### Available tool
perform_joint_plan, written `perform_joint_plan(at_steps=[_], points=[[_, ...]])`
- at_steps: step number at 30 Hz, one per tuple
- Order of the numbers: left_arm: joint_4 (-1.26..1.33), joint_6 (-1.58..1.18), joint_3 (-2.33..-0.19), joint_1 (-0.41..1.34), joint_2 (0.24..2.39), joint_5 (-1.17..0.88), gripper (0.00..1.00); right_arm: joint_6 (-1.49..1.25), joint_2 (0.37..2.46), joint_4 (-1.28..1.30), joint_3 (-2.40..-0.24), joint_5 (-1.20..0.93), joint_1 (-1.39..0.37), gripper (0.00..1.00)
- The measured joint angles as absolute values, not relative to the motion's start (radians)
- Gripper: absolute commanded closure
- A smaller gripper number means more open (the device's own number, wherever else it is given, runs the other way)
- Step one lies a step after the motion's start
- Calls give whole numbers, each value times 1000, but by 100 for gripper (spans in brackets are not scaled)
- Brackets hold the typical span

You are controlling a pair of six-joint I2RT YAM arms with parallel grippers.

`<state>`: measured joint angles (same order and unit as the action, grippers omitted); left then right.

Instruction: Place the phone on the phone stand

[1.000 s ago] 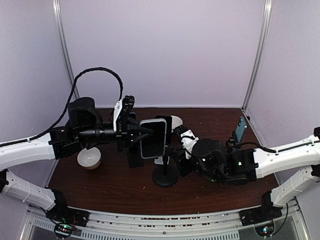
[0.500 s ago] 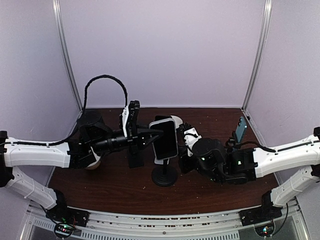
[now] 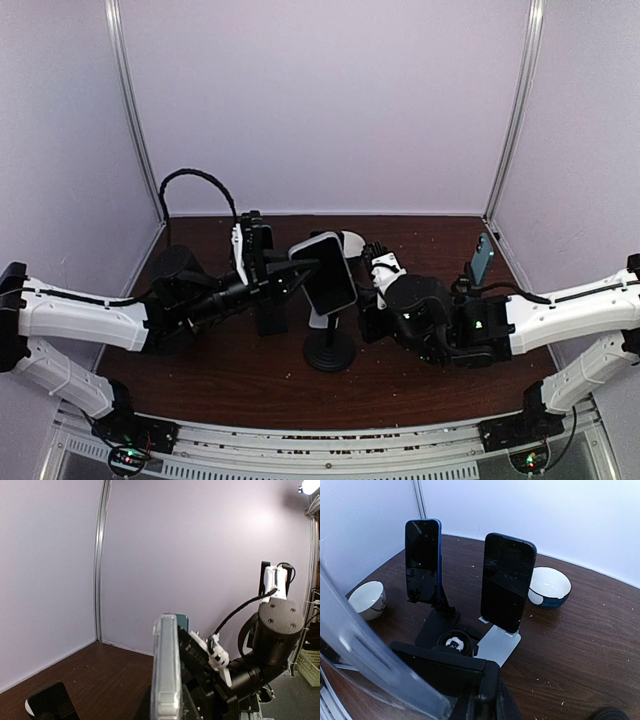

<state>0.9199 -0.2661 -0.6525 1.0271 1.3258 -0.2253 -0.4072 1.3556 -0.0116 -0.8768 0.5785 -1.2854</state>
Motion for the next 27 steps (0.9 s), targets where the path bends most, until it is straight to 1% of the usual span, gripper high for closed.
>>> perform_joint_plan(at_steps=[5,8,13,16,19,23,27], points=[[842,-210,-662,1023,1164,-165,100,-385,1359,-12,-875,546,-1301,100],[856,-190,-667,1018,1126,-134,100,-381,1362,-19,-875,540,-1305,100],[893,-205,-684,1016,1243,-151,100,-374,1363,-22,-875,538,-1305,100],[917,-220,-722,1021,1356,-174,100,-373,1365,-24,-874,542,-1305,100],[941,-228,-764,1023,1415,-177,100,-372,1365,-27,-875,540,-1305,100],[942,-236,-758,1025,1410,-168,100,-372,1365,-28,-875,540,-1305,100],[884,-265,-724,1025,1339,-154,100,-374,1364,-24,-875,551,-1305,100]])
